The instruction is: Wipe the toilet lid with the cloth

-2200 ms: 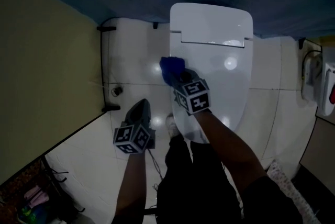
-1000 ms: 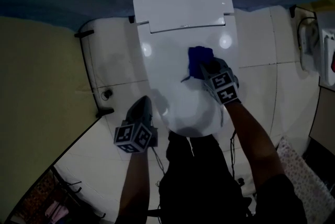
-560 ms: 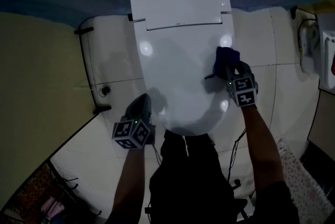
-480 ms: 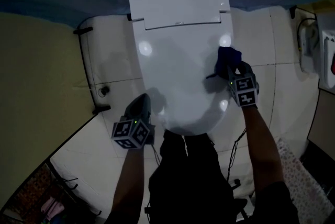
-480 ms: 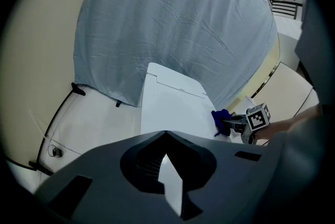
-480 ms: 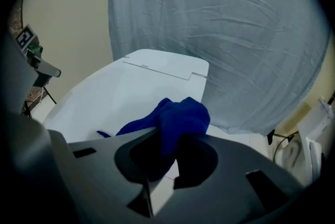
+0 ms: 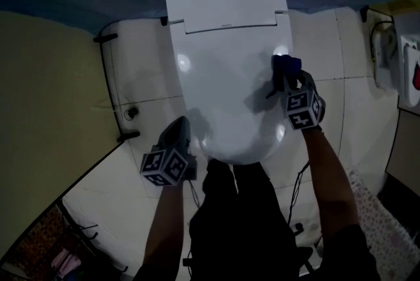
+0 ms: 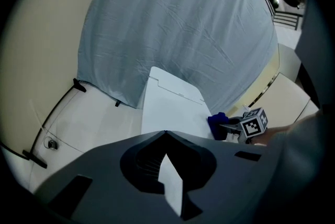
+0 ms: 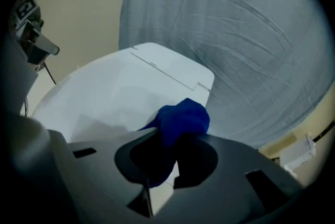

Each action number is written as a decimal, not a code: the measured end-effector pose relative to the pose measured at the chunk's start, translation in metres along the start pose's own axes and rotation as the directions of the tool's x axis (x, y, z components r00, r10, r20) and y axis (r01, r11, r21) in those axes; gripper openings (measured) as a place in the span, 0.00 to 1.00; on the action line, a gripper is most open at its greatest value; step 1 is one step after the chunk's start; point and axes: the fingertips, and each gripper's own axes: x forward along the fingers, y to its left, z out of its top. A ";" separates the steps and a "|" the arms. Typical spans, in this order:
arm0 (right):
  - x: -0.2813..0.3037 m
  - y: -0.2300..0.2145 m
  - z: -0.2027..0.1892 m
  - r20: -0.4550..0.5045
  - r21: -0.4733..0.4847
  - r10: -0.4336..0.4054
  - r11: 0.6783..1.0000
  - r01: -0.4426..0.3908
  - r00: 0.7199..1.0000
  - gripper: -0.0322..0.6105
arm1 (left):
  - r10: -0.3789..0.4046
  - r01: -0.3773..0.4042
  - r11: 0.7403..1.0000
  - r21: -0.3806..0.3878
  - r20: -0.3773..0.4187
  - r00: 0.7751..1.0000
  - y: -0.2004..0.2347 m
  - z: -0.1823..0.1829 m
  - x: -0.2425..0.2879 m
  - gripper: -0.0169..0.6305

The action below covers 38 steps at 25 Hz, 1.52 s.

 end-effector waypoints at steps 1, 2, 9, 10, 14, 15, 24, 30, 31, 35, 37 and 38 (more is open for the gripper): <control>-0.008 0.008 0.013 0.041 0.001 0.014 1.000 -0.014 0.999 0.14 | -0.006 0.007 1.000 -0.024 0.015 1.000 0.002 0.002 -0.004 0.01; -0.015 0.020 0.026 0.085 0.018 0.034 0.999 -0.035 0.996 0.14 | -0.008 0.009 0.999 -0.040 0.025 1.000 0.005 0.004 -0.009 0.01; -0.070 0.144 0.130 0.332 0.138 0.191 0.959 -0.248 0.924 0.14 | 0.008 -0.007 0.999 -0.039 0.029 1.000 0.032 0.019 -0.057 0.01; -0.076 0.162 0.142 0.355 0.126 0.218 0.953 -0.277 0.909 0.14 | 0.017 -0.016 0.999 -0.042 0.033 0.999 0.040 0.021 -0.065 0.01; -0.082 0.231 0.172 0.369 0.099 0.327 0.917 -0.386 0.870 0.14 | 0.067 -0.064 0.997 -0.049 0.048 0.997 0.074 0.029 -0.090 0.01; -0.077 0.247 0.174 0.354 0.099 0.354 0.906 -0.411 0.866 0.14 | 0.076 -0.073 0.996 -0.056 0.049 0.996 0.080 0.028 -0.095 0.01; -0.012 0.300 0.137 0.133 0.031 0.388 0.918 -0.396 0.912 0.14 | -0.012 0.012 0.999 -0.047 0.006 1.000 0.073 0.001 -0.086 0.01; 0.002 0.276 0.109 0.091 0.044 0.362 0.929 -0.367 0.928 0.14 | -0.048 0.047 0.999 -0.022 -0.028 0.998 0.062 -0.009 -0.068 0.01; 0.002 0.269 0.103 0.097 0.053 0.359 0.930 -0.365 0.928 0.14 | -0.047 0.047 0.999 -0.021 -0.032 0.998 0.062 -0.012 -0.066 0.01; 0.001 0.236 0.065 0.109 0.136 0.342 0.925 -0.355 0.933 0.14 | -0.046 0.045 0.999 -0.024 -0.045 0.998 0.055 -0.025 -0.057 0.01; -0.003 0.211 0.044 0.109 0.174 0.320 0.926 -0.335 0.941 0.14 | -0.046 0.045 0.999 -0.024 -0.047 0.998 0.050 -0.030 -0.053 0.01; -0.005 0.198 0.032 0.105 0.189 0.306 0.928 -0.321 0.946 0.14 | -0.046 0.045 0.999 -0.024 -0.049 0.998 0.047 -0.033 -0.051 0.01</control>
